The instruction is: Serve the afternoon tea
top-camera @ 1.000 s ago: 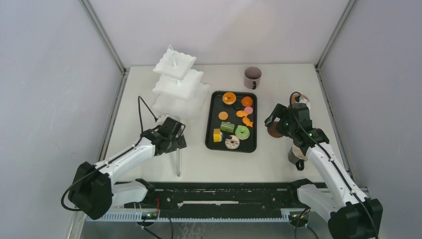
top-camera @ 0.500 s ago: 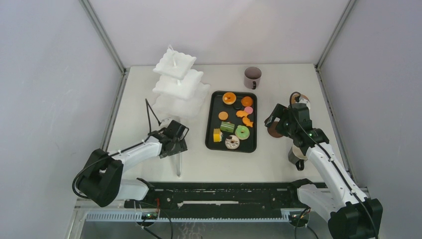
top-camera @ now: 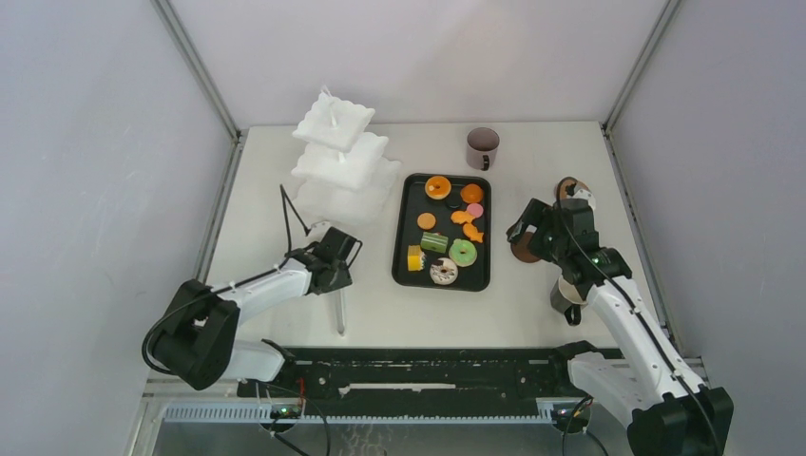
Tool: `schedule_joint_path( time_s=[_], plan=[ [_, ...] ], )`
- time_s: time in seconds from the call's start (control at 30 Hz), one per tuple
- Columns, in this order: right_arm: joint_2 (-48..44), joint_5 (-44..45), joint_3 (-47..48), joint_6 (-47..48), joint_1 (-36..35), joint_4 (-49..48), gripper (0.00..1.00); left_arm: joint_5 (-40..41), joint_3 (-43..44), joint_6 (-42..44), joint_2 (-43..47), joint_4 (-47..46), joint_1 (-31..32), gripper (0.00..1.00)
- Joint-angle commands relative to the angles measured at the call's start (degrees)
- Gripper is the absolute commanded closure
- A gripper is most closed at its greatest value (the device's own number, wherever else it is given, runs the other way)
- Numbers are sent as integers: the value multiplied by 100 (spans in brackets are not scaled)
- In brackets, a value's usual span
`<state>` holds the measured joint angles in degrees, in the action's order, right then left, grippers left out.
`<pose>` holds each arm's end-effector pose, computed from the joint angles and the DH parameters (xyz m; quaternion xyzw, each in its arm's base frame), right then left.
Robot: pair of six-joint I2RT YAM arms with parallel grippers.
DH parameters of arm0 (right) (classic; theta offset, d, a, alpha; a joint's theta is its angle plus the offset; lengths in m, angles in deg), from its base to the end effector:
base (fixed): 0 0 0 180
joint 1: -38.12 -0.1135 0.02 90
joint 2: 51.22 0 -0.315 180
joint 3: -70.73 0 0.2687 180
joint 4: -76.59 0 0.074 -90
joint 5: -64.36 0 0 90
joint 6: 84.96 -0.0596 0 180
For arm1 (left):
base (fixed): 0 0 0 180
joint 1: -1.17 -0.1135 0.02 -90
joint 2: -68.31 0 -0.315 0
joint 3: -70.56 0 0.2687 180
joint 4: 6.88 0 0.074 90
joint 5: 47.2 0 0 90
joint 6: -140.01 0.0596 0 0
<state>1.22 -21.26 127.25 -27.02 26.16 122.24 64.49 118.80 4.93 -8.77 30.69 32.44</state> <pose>0.1925 0.0361 0.2938 0.1745 0.8946 0.1213 0.3931 0.2138 -0.1040 0.1723 -0.1538 0.9498 0.0207 0.2717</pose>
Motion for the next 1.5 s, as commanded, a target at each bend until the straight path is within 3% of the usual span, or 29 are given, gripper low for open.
schedule_joint_path(
  time_s=[0.0, 0.27, 0.47, 0.77, 1.03, 1.47],
  plan=[
    [-150, 82, 25, -44, 35, -44, 1, -365, -89, -79, 111, 117, 26, 60],
    [-193, 68, -4, -71, 34, -54, 1, -201, 453, 408, 926, 1079, 20, 80],
    [-193, 13, -2, -82, 28, -85, 1, -679, 1088, 1051, 1242, 1840, 20, 83],
    [-134, -27, -2, -59, 28, -122, 1, -2404, 2067, 2206, 1330, 2880, 285, 75],
    [-85, -34, -2, -106, 19, -152, 1, -2830, 2480, 2420, 991, 2668, 993, 64],
    [-195, 159, -90, -171, 19, -25, 1, -3198, 2574, 2231, 376, 2144, 1169, 47]
  ],
)
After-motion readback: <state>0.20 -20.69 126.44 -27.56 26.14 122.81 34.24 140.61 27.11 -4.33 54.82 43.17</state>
